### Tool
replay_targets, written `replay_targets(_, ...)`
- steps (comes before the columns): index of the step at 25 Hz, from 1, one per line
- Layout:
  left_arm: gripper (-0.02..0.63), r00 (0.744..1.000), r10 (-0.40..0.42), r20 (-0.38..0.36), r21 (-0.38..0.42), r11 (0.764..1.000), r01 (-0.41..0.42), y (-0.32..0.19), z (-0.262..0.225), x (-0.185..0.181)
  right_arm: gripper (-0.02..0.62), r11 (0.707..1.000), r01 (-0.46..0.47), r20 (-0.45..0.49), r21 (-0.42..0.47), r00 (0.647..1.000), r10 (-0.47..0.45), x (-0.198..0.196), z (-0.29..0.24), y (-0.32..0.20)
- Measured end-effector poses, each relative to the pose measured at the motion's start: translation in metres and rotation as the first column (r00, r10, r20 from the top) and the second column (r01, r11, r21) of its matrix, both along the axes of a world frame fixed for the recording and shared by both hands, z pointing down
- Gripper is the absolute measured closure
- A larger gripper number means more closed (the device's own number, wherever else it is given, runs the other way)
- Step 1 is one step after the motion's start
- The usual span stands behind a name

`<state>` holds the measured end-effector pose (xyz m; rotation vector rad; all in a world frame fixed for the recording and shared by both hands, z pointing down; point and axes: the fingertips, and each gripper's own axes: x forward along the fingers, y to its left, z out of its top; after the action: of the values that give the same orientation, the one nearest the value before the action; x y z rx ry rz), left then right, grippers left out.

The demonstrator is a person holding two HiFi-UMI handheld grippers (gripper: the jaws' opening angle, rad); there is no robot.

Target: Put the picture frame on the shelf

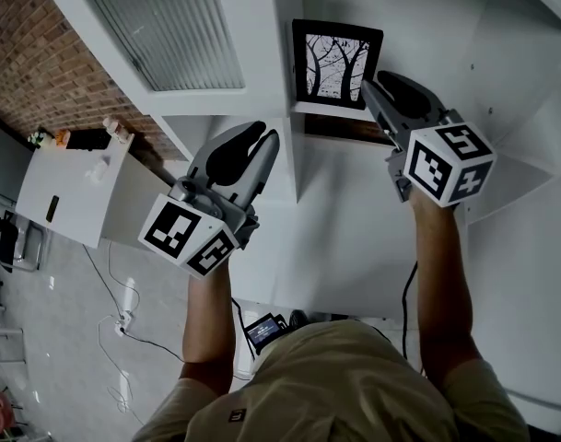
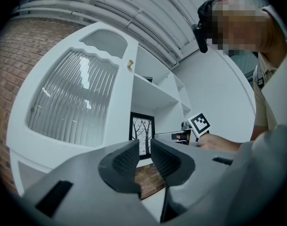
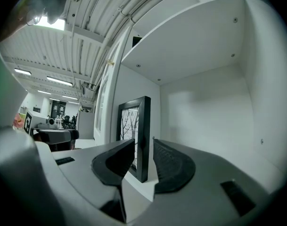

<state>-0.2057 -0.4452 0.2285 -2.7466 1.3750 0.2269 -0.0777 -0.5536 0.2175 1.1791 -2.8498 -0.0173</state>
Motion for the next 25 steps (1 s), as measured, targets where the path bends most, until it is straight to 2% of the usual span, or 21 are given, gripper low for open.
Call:
replay_targets(7, 0.531, 1.0, -0.003, -0.002, 0.005, 1.0, 0.003, 0.012, -0.002, -0.002, 0.476, 1.0, -0.014, 0.011, 0.02, 1.0, 0.014, 0.011, -0.01, 0.018)
replay_targets(13, 0.531, 1.0, 0.006, -0.009, 0.012, 1.0, -0.006, 0.038, -0.004, -0.006, 0.477, 0.999, -0.026, 0.023, 0.037, 0.999, 0.025, 0.018, -0.018, 0.054)
replay_targets(20, 0.548, 0.999, 0.046, -0.016, 0.017, 0.999, -0.046, 0.079, -0.004, -0.004, 0.573, 0.998, 0.032, 0.01, 0.053, 0.999, -0.033, 0.016, -0.021, 0.121)
replay_targets(25, 0.572, 0.996, 0.09, -0.004, 0.011, 0.996, -0.09, 0.104, 0.001, 0.008, 0.588, 0.996, 0.073, -0.023, 0.056, 0.997, -0.071, 0.016, -0.019, 0.168)
